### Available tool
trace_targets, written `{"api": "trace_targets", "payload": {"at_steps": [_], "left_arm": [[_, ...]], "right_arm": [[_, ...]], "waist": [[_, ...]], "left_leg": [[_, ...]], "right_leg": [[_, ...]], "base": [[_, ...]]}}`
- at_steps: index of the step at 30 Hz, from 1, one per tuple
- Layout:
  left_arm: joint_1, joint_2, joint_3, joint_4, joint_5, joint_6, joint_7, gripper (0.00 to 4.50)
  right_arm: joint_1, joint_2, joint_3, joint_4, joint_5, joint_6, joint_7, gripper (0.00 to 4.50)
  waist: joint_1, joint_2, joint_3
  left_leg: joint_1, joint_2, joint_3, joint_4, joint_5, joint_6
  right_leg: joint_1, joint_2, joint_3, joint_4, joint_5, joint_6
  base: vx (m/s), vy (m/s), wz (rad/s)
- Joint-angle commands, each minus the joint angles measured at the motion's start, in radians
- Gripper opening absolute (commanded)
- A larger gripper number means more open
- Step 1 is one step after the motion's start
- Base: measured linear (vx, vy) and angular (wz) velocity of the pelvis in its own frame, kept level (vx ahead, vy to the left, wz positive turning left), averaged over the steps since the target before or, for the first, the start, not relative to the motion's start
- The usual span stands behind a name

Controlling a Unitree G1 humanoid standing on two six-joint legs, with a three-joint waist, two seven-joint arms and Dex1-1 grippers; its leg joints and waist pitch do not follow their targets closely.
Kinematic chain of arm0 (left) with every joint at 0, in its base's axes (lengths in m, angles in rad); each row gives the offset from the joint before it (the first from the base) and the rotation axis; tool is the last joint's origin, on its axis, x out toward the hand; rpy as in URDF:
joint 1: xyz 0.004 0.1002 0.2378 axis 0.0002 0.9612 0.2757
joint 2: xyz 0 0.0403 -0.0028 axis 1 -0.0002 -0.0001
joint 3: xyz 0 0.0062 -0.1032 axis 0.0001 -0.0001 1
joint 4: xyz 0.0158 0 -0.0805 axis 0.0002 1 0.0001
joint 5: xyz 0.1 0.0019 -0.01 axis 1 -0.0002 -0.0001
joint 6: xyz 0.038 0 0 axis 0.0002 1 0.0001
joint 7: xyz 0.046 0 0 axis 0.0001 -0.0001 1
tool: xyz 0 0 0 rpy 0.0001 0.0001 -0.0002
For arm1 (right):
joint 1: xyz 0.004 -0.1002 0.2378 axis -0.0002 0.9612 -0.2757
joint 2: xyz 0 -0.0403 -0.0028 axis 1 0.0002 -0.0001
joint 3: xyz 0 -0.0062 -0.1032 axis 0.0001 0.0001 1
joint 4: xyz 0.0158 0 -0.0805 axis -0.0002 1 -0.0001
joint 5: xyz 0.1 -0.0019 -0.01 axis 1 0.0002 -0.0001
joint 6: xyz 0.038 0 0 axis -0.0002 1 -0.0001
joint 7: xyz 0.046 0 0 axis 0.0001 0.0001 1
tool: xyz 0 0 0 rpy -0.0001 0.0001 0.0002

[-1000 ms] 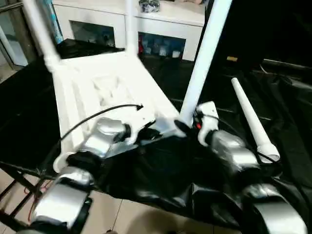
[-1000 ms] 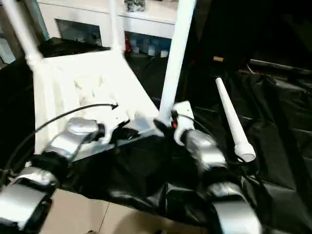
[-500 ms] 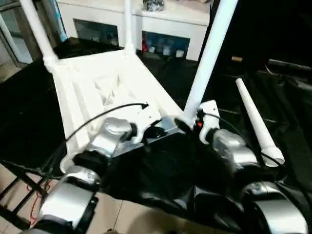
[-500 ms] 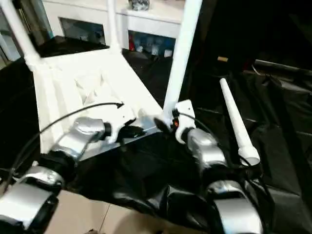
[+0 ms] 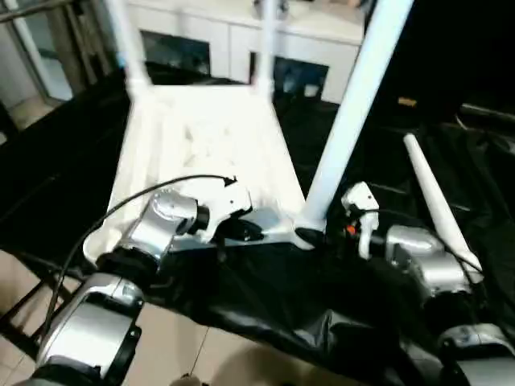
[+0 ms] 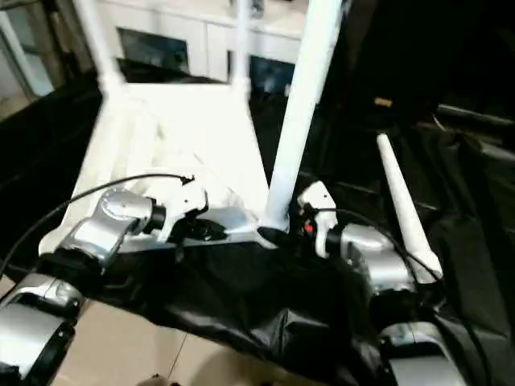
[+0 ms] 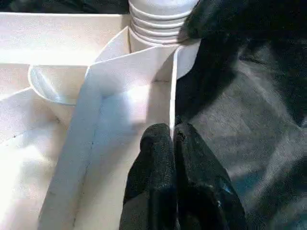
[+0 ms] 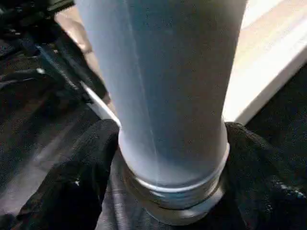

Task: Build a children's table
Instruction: Rotate leg to tighten

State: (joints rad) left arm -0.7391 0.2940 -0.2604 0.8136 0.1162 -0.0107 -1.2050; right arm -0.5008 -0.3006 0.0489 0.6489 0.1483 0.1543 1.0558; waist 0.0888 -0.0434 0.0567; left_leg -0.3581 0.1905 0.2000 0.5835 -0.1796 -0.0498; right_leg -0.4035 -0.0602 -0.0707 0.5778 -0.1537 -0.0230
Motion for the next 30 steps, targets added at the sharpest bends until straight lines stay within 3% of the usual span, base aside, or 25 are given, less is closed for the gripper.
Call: {"api": "trace_targets", "payload": {"at_steps": [1,5,7,9,10,12,15,19,24,26,30], "left_arm": [[-0.02,-0.034,-0.013,-0.015,-0.002,-0.009,0.022,0.0],[-0.022,-0.032,-0.016,-0.012,-0.006,-0.014,0.014,0.0],[-0.021,-0.042,-0.014,-0.018,-0.007,-0.007,0.029,0.0],[-0.022,-0.055,-0.01,-0.019,-0.008,0.006,0.053,0.0],[-0.023,-0.06,-0.008,-0.019,-0.008,0.01,0.062,0.0],[-0.031,-0.078,-0.004,-0.009,-0.005,0.019,0.094,0.0],[-0.046,-0.11,-0.001,0.007,0.002,0.033,0.144,0.0],[-0.07,-0.166,0.007,0.025,0.005,0.063,0.221,0.0],[-0.07,-0.212,0.006,0.008,-0.002,0.089,0.262,0.0],[-0.067,-0.213,0.005,0.005,-0.001,0.087,0.26,0.0],[-0.053,-0.184,0.001,0.003,0.004,0.063,0.231,0.0]], "right_arm": [[0.017,0.044,0.103,-0.045,0.023,0.016,0.114,3.1],[0.017,0.055,0.095,-0.047,0.011,0.016,0.083,2.85],[-0.004,0.082,0.072,0.009,-0.02,-0.01,-0.025,2.82],[-0.031,0.107,0.047,0.077,-0.052,-0.034,-0.146,2.79],[-0.04,0.114,0.039,0.098,-0.062,-0.043,-0.185,2.78],[-0.067,0.139,0.008,0.159,-0.071,-0.048,-0.303,2.77],[-0.102,0.178,-0.037,0.233,-0.067,-0.045,-0.448,2.76],[-0.139,0.23,-0.076,0.294,-0.051,-0.035,-0.578,2.75],[-0.178,0.271,-0.076,0.35,-0.064,-0.08,-0.629,2.75],[-0.187,0.276,-0.079,0.361,-0.061,-0.095,-0.613,3.31],[-0.18,0.259,-0.053,0.333,-0.06,-0.106,-0.494,3.79]], "waist": [[-0.002,0.003,-0.063],[-0.002,0.003,-0.064],[-0.003,0.005,-0.063],[-0.013,0.007,-0.061],[-0.023,0.005,-0.059],[-0.033,0.006,-0.057],[-0.053,0.006,-0.056],[-0.059,0.008,-0.058],[-0.058,0.01,-0.06],[-0.057,0.009,-0.062],[-0.054,0.009,-0.062]], "left_leg": [[0.017,0.056,-0.023,-0.07,-0.244,0.025],[0.016,0.055,-0.022,-0.069,-0.236,0.023],[0.016,0.054,-0.023,-0.07,-0.239,0.021],[0.017,0.053,-0.027,-0.072,-0.263,0.002],[0.014,0.05,-0.032,-0.075,-0.286,-0.009],[0.019,0.048,-0.033,-0.073,-0.317,-0.01],[0.018,0.045,-0.037,-0.073,-0.341,-0.016],[0.021,0.044,-0.033,-0.069,-0.336,-0.002],[0.018,0.045,-0.032,-0.071,-0.329,0.001],[0.017,0.046,-0.029,-0.071,-0.314,0.008],[0.017,0.046,-0.027,-0.069,-0.303,0.022]], "right_leg": [[0.041,-0.093,0.05,-0.07,-0.365,-0.188],[0.043,-0.095,0.05,-0.068,-0.345,-0.194],[0.042,-0.095,0.05,-0.069,-0.35,-0.195],[0.036,-0.099,0.05,-0.072,-0.39,-0.192],[0.04,-0.099,0.047,-0.077,-0.438,-0.178],[0.035,-0.097,0.047,-0.087,-0.489,-0.161],[0.034,-0.097,0.044,-0.092,-0.535,-0.148],[0.029,-0.093,0.047,-0.093,-0.501,-0.157],[0.033,-0.092,0.048,-0.087,-0.439,-0.178],[0.035,-0.091,0.049,-0.082,-0.4,-0.189],[0.038,-0.091,0.05,-0.08,-0.379,-0.202]], "base": [[0.0,0.0,0.0],[0.0,0.0,0.0],[0.0,0.0,0.0],[0.0,0.0,0.0],[0.0,0.0,0.0],[0.0,0.0,0.0],[0.0,0.0,0.0],[0.0,0.0,0.0],[0.0,0.0,0.0],[0.0,0.0,0.0],[0.0,0.0,0.0]]}}
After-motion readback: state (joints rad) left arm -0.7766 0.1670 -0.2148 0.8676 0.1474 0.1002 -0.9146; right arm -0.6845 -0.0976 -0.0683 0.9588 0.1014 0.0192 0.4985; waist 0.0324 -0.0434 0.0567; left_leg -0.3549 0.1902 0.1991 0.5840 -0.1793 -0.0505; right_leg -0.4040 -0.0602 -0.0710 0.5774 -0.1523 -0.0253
